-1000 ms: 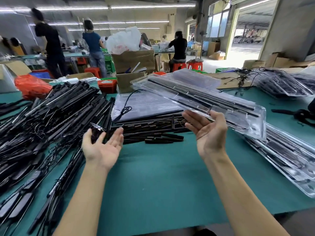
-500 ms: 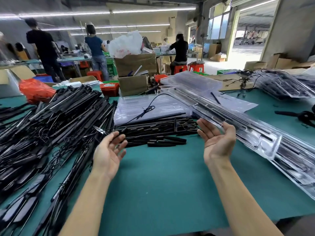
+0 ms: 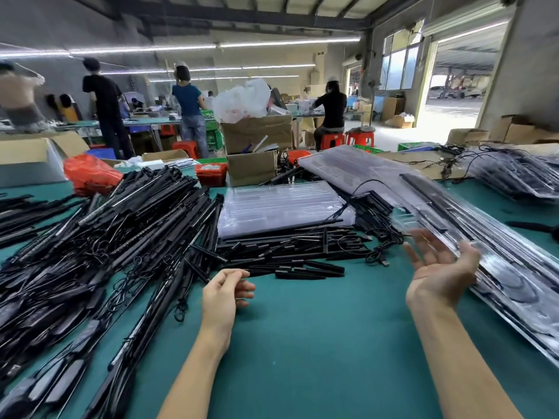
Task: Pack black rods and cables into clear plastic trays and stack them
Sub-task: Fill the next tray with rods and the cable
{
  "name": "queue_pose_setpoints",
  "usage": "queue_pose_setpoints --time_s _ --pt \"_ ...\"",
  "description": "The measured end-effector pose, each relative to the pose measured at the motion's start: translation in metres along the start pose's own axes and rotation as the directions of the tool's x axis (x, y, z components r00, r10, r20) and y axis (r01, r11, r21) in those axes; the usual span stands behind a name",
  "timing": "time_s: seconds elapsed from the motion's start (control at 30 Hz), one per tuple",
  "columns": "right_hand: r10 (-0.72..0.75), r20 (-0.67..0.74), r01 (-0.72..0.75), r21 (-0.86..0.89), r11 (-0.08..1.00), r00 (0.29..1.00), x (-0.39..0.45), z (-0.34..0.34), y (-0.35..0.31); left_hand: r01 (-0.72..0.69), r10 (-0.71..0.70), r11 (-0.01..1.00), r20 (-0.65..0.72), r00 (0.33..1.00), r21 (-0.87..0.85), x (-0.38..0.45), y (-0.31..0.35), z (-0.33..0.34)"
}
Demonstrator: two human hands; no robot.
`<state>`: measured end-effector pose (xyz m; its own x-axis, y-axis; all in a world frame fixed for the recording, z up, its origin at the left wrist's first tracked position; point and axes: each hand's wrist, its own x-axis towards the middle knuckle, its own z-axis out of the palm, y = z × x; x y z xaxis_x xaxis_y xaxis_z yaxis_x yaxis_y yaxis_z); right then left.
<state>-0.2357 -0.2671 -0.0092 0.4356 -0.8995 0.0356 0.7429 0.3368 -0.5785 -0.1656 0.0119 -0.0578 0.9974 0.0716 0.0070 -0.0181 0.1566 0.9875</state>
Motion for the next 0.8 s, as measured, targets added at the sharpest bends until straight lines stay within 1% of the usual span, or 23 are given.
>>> queue_pose_setpoints --time_s 0.17,0.37,0.47,0.6,0.7,0.8 --pt "-0.019 -0.112 0.021 0.017 1.0 0.993 0.009 -0.011 0.0 -0.01 0.01 0.999 0.019 1.0 0.032 0.001 -0.003 0.002" --pt "0.018 -0.235 -0.021 -0.008 1.0 0.972 0.017 -0.024 0.002 -0.02 0.017 0.998 0.042 0.999 0.063 0.003 -0.007 0.0" --pt "0.051 -0.258 -0.061 -0.031 0.998 0.965 0.022 -0.03 0.003 -0.023 0.02 0.998 0.049 0.999 0.066 0.004 -0.009 -0.001" --pt "0.046 -0.311 -0.076 -0.086 0.993 0.949 0.029 -0.031 0.001 -0.026 0.021 0.997 0.059 0.998 0.079 0.004 -0.009 -0.002" --pt "0.059 -0.354 -0.091 -0.076 0.993 0.933 0.038 -0.033 -0.004 -0.033 0.027 0.995 0.065 0.998 0.091 0.004 -0.01 -0.002" --pt "0.108 -0.369 -0.155 -0.101 0.983 0.923 0.046 -0.041 -0.01 -0.034 0.027 0.994 0.062 0.998 0.103 0.004 -0.01 -0.001"
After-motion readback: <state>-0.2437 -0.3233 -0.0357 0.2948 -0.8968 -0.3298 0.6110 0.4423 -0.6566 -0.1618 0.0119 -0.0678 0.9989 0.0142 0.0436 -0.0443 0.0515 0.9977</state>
